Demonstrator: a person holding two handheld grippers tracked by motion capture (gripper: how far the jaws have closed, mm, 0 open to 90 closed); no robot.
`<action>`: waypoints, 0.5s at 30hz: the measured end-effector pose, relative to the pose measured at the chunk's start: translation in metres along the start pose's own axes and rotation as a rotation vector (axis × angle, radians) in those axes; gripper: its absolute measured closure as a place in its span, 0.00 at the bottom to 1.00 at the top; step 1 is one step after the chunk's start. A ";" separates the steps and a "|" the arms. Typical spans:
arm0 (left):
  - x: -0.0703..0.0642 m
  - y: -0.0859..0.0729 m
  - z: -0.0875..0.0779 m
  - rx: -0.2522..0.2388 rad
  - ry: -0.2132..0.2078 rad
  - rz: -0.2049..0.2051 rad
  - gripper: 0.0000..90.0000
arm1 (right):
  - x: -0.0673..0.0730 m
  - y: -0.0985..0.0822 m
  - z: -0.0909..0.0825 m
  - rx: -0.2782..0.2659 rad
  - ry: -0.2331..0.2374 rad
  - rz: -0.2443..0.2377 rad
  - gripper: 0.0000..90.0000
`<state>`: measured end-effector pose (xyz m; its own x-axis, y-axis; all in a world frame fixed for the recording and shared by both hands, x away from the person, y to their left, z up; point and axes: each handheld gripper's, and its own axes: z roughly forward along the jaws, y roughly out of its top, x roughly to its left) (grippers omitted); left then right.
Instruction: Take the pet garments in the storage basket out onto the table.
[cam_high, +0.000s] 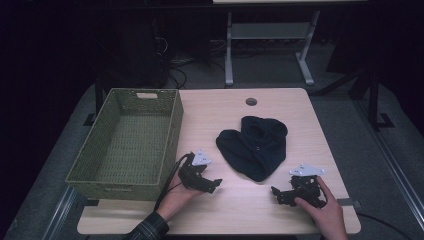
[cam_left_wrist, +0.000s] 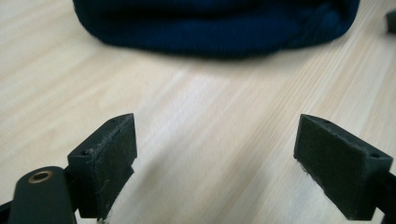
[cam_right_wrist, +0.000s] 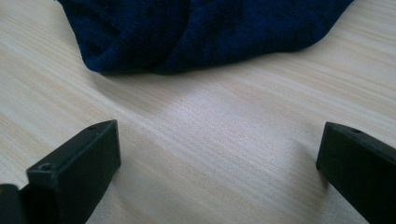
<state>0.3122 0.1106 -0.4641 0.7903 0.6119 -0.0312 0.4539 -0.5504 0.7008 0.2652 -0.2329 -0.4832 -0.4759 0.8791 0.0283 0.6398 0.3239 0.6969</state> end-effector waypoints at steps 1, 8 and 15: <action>-0.001 -0.001 0.002 0.007 0.005 0.012 0.14 | 0.000 0.000 0.000 0.000 0.000 -0.001 0.00; -0.006 -0.006 0.008 0.025 0.009 0.038 0.14 | 0.000 0.000 0.000 0.000 0.000 0.002 0.00; -0.006 -0.011 0.009 -0.025 0.016 0.026 0.14 | 0.000 0.000 0.000 0.000 0.000 0.003 0.00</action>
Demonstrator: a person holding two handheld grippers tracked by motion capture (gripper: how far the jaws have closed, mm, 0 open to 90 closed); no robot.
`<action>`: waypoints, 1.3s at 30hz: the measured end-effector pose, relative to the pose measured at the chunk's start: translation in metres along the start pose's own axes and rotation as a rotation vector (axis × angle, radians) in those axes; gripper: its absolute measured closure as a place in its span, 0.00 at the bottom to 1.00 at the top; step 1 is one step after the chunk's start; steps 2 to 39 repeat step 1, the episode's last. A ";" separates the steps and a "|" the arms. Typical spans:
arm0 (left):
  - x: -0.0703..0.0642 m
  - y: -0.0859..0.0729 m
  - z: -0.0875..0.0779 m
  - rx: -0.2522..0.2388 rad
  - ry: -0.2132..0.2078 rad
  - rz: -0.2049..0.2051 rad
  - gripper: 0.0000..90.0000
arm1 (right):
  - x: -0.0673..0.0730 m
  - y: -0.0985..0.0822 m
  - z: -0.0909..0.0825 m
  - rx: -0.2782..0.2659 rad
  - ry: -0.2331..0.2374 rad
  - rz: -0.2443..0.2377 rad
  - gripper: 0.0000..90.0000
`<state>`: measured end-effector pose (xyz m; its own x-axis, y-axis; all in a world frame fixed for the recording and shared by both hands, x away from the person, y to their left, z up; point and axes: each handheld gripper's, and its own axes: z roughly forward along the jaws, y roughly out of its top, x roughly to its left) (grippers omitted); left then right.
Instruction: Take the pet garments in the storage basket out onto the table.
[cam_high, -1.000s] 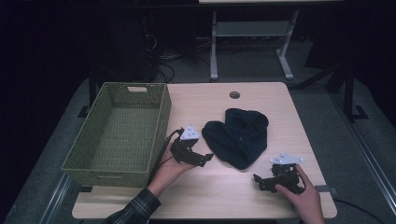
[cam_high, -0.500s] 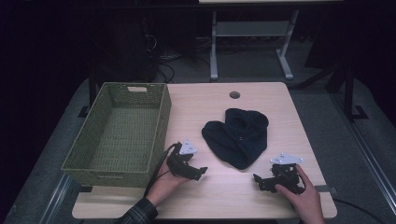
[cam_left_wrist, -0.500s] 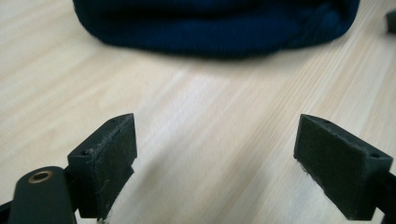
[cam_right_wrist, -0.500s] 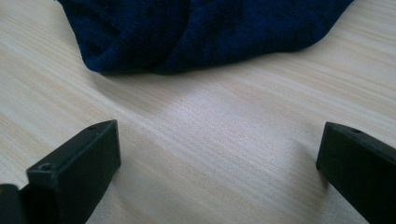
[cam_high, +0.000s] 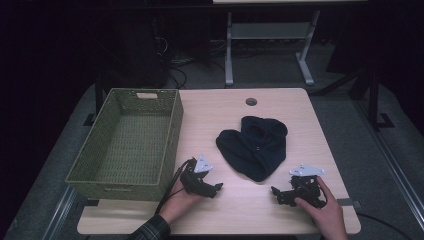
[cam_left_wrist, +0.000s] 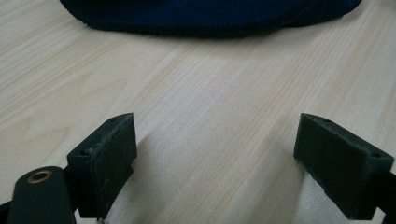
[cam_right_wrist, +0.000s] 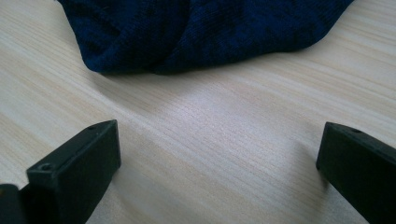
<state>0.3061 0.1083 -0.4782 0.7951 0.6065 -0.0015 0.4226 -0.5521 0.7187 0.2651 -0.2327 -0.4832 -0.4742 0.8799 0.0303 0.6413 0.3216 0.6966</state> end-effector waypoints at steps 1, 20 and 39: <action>0.000 0.000 0.000 0.001 0.000 0.000 0.14 | 0.000 0.000 0.000 -0.001 0.000 0.000 0.00; 0.000 0.000 0.000 0.001 0.000 0.000 0.14 | 0.000 0.000 0.000 -0.001 0.000 0.000 0.00; 0.000 0.000 0.000 0.001 0.000 0.000 0.14 | 0.000 0.000 0.000 -0.001 0.000 0.000 0.00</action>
